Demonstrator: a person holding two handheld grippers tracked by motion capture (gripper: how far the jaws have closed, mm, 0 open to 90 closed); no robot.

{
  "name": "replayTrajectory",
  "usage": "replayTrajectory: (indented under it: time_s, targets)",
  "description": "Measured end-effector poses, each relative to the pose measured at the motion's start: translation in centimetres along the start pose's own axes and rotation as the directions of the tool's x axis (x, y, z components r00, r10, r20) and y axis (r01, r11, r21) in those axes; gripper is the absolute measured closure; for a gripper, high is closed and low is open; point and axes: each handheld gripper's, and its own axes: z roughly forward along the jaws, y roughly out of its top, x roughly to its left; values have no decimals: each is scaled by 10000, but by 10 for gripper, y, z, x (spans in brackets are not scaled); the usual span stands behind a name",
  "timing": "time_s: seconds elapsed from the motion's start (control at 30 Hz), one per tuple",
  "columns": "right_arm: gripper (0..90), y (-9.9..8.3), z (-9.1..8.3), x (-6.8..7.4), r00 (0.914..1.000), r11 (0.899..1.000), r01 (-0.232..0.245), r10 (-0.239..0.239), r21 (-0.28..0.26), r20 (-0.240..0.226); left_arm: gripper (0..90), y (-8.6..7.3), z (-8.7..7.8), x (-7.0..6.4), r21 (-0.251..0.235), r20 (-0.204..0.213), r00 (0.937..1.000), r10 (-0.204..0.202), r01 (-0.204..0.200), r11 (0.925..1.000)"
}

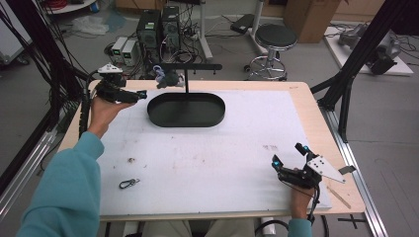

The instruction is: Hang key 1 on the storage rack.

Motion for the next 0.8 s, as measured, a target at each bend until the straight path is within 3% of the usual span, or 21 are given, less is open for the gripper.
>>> replayTrajectory:
  time_s: [0.07,0.13,0.2,0.47,0.7,0.8]
  targets:
    - [10,0,0,0,10000,10000,-24,24,11,-8,17,-1,-7,-4,-398,138,9992,377,-371,9985]
    - [10,0,0,0,10000,10000,-16,16,16,-4,17,-3,-16,-6,-902,410,9971,641,-602,9941]
    - [10,0,0,1,10000,10000,-52,52,48,-15,17,-5,-25,-9,-1319,427,9952,885,-822,9879]
    - [10,0,0,1,10000,10000,32,-32,20,-14,17,-30,-66,-22,-2728,624,9889,1351,-1133,9554]
    - [10,0,-1,2,10000,10000,97,-97,-13,6,17,-61,-97,-45,-3682,747,9793,1880,-1481,9179]
    - [10,0,-1,2,9999,9999,106,-106,-12,-2,17,-72,-105,-51,-3860,972,9763,1935,-1422,9115]
